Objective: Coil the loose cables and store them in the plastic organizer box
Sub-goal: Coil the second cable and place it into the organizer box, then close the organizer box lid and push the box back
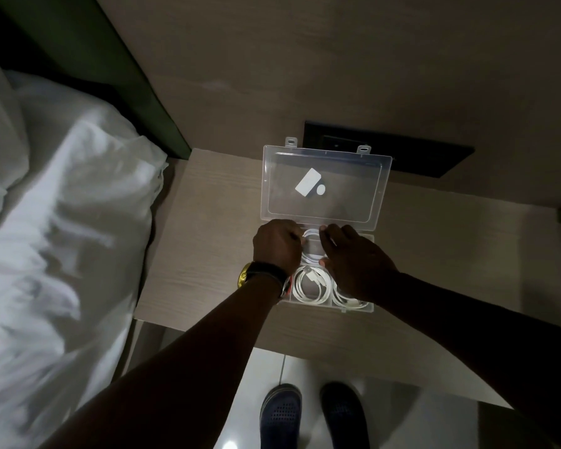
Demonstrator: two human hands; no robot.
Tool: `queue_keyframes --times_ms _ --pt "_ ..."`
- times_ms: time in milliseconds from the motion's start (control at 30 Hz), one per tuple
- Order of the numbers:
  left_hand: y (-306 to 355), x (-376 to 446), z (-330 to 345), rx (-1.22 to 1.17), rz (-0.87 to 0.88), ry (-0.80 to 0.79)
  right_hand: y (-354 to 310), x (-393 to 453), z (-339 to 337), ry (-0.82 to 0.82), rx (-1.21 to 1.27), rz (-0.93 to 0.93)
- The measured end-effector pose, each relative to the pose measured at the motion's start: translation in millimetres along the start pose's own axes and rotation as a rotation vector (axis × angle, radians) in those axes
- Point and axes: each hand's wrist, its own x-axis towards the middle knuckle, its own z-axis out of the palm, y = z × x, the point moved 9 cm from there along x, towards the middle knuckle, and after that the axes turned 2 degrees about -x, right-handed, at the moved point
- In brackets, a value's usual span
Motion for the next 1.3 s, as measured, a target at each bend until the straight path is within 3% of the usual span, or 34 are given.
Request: queue_keyframes --times_ms 133,300,633,1000,1233,1300 --pt "7 -7 4 0.108 0.117 -0.014 1 2 0 0.008 -0.025 -0.002" --pt "4 22 13 0.164 -0.047 -0.139 2 2 0 0.014 -0.048 -0.008" --pt "-3 0 16 0.180 0.037 0.084 7 -2 3 0.099 -0.018 0.004" --pt "5 -9 35 0.325 0.173 -0.053 0 -1 -7 0.132 -0.063 0.050" --pt "10 -30 19 0.139 0.260 0.065 2 -14 -17 0.193 -0.035 0.001" --pt "11 -27 2 0.037 0.226 0.176 7 -19 -29 0.271 0.080 -0.020"
